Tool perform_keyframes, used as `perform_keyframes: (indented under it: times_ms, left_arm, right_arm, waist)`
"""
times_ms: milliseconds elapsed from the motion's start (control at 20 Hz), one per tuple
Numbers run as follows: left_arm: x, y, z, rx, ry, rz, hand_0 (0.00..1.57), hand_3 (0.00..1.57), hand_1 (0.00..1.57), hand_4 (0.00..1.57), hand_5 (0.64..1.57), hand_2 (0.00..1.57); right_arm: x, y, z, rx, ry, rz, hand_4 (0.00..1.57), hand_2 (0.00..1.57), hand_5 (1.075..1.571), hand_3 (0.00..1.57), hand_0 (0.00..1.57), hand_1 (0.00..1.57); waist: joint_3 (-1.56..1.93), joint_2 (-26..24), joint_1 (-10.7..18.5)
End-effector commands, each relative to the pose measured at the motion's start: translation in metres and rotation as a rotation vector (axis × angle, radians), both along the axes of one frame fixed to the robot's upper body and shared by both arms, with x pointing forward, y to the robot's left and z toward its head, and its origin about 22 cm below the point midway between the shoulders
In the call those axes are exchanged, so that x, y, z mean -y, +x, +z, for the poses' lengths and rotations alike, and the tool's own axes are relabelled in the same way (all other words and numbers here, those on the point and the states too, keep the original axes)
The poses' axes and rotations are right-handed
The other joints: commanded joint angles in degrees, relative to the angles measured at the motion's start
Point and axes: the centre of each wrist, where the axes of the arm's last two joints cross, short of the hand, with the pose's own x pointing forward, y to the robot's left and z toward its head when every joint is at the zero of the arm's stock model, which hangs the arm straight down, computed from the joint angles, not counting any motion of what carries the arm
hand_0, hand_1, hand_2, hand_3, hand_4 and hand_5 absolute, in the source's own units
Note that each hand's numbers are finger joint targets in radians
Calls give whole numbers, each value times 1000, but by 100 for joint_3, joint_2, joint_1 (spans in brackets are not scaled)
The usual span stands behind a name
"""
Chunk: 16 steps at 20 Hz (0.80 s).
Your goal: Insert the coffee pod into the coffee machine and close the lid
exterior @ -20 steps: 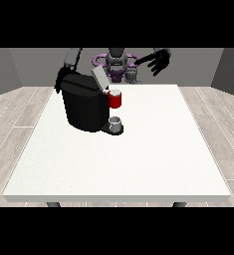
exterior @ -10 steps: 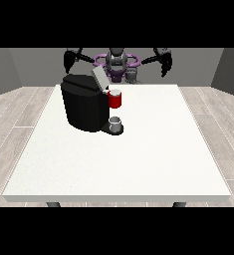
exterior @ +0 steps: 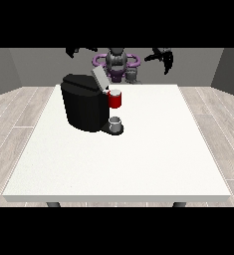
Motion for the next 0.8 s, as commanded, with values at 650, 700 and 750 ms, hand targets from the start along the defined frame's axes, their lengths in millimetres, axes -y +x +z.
perform_keyframes:
  times_ms: [650,700,750]
  left_arm:
    - [19,-16,54,166,-34,7,0,0,0,265,1571,0]
    - [10,-11,60,178,-22,-9,0,0,0,301,1571,0]
    - [3,-8,65,207,-26,12,0,0,0,354,1571,0]
  right_arm:
    - [4,52,34,-11,178,-54,168,0,1571,0,0,0]
    - [-22,56,40,-14,182,-13,149,0,1571,0,0,0]
    - [-18,58,38,5,175,-24,65,0,1571,0,0,0]
  waist:
    - [0,1090,338]
    - [-1,1125,309]
    - [0,1389,293]
